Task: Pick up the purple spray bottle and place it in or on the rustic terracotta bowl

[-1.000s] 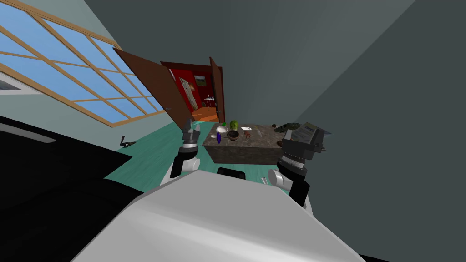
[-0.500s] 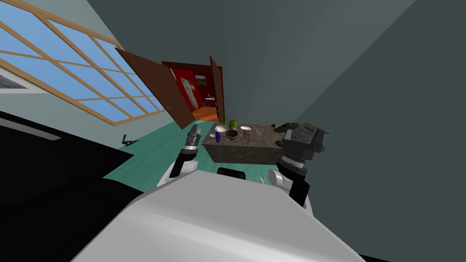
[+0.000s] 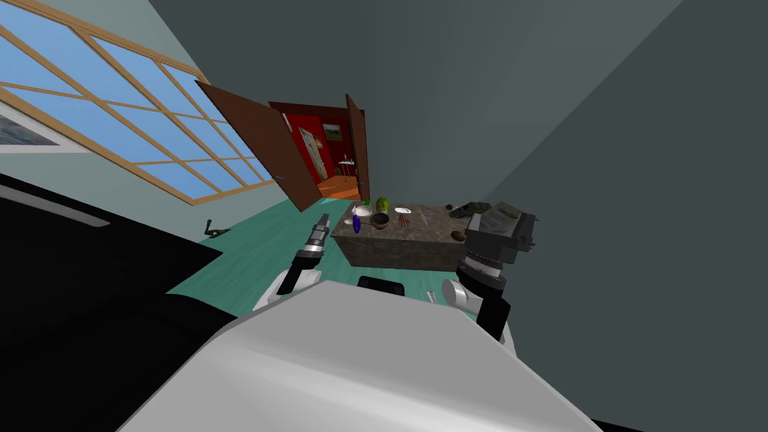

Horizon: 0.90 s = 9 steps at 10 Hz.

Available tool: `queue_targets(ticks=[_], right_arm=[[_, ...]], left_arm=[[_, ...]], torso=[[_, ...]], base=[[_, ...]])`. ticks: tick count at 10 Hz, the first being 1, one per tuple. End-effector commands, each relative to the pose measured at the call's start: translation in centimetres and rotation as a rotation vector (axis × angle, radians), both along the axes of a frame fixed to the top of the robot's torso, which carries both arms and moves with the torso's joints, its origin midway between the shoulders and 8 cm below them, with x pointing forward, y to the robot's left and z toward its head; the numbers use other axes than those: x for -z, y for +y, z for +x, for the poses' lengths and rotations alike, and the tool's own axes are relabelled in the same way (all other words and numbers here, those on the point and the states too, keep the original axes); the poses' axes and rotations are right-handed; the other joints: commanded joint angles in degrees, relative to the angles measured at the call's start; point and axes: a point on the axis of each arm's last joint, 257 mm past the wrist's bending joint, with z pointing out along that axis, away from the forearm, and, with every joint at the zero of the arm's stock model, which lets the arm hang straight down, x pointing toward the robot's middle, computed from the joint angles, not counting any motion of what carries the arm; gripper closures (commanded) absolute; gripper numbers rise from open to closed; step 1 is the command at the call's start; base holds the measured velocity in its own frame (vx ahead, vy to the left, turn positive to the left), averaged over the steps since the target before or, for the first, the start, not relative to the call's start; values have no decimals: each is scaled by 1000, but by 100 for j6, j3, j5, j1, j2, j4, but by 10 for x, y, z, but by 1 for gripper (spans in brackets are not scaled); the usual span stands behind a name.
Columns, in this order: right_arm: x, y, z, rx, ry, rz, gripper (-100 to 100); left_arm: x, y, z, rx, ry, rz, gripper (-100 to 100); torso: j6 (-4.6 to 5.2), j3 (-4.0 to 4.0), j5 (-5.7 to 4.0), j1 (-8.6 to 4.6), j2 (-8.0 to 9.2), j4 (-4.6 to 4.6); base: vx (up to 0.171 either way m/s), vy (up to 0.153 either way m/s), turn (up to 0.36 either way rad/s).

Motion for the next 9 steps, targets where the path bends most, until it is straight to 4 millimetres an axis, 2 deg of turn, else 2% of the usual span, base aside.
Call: queue_targets(ticks=[1,5,6,9], right_arm=[[0,0,0,0,0,0,0],[0,0,0,0,0,0,0],[0,0,0,0,0,0,0],[0,0,0,0,0,0,0]], left_arm=[[19,9,2,-23,55,46,-100],[63,33,-1,-69,188,169,-100],[83,46,-2,-88,252,240,-100],[107,66,-3,-111,345,359,-100]], torso=[[0,0,0,0,0,0],[1,-4,-1,-2,-8,-1],[0,-5,-1,0,-8,-2],[2,-11,-3,-8,-19,-4]], base=[[-22,-82,18],[-10,-82,1],[3,-116,-37],[26,-104,-44]])
